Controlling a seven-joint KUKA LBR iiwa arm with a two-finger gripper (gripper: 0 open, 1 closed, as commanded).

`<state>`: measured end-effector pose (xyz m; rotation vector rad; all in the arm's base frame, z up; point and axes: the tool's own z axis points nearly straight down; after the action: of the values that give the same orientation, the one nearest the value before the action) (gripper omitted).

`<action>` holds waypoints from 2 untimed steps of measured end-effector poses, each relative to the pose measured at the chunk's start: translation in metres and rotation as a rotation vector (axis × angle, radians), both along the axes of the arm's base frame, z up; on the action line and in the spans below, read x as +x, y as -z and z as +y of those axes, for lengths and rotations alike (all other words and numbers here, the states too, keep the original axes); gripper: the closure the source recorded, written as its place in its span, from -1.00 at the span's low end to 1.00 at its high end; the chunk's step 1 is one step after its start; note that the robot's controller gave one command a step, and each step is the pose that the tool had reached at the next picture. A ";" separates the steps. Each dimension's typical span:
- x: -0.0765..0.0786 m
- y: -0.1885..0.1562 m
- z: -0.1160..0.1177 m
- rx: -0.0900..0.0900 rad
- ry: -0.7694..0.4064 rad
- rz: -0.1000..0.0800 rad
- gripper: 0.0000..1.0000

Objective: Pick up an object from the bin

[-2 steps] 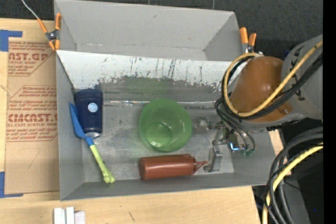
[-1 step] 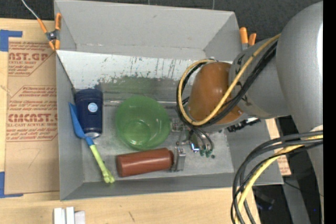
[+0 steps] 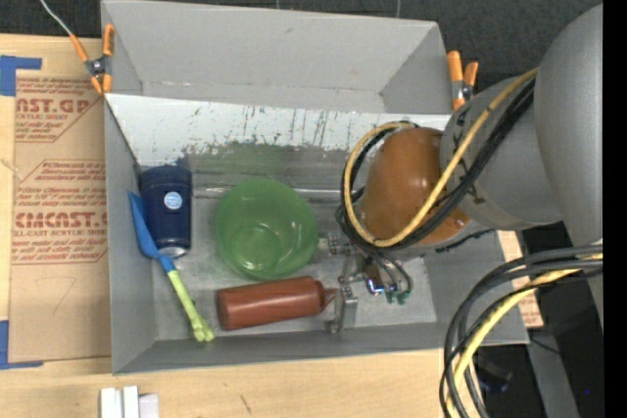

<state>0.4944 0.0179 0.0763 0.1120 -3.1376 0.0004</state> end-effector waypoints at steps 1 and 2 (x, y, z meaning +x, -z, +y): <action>0.024 0.003 0.088 0.001 0.167 0.010 1.00; 0.024 0.003 0.088 0.001 0.167 0.010 1.00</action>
Offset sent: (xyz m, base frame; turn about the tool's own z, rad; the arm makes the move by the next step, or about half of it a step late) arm 0.0000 0.0000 0.0000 0.0000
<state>0.5179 0.1061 0.0737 -0.1502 -3.1259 -0.0016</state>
